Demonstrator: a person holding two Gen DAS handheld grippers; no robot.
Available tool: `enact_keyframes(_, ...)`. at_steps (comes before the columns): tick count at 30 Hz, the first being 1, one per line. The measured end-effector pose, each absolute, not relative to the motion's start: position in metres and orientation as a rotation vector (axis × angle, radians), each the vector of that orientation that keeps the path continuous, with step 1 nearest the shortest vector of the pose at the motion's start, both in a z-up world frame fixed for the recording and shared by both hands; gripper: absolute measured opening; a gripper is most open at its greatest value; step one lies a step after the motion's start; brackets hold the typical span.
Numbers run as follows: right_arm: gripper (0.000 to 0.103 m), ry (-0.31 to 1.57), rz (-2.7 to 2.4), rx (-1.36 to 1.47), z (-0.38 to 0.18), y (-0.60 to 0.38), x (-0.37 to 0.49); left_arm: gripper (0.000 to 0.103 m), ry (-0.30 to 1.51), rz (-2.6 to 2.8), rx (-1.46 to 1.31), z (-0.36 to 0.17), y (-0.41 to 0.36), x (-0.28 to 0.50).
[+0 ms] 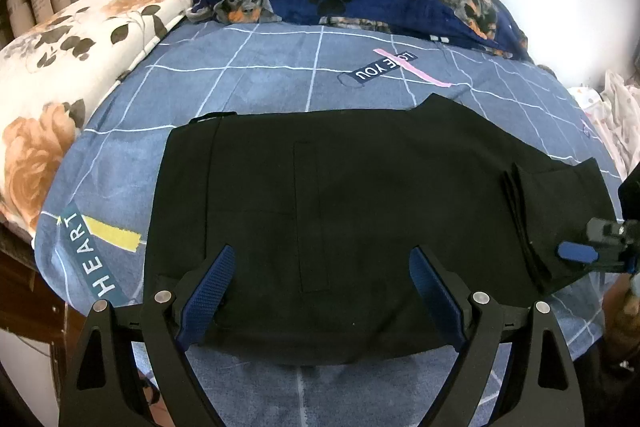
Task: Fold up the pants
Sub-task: 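Open the right tool and lift it away from the hem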
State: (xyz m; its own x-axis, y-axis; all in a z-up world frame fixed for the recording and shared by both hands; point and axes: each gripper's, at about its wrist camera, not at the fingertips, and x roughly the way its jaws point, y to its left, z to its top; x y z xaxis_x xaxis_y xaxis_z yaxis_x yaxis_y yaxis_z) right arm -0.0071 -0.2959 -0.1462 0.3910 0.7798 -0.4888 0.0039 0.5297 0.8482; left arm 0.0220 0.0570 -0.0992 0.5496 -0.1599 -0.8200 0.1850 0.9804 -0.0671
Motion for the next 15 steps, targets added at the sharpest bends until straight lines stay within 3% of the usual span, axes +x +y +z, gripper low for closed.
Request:
enact_keyframes(7, 0.066, 0.866, 0.476, 1.02, -0.116, -0.378, -0.009, 0.089, 0.967, -0.204, 0.014, -0.098, 0.059, 0.022)
enact_keyframes(9, 0.057, 0.815, 0.401, 1.037, -0.114, -0.41, -0.012, 0.089, 0.973, -0.206, 0.007, -0.097, 0.06, 0.023)
enact_keyframes(11, 0.026, 0.815, 0.313, 1.024, -0.116, -0.44, -0.013, 0.089, 0.976, -0.208, 0.006, -0.097, 0.059, 0.023)
enact_keyframes(15, 0.019, 0.819, 0.232, 0.995, -0.125, -0.471, -0.011, 0.089, 0.979, -0.204, 0.017, -0.097, 0.057, 0.023)
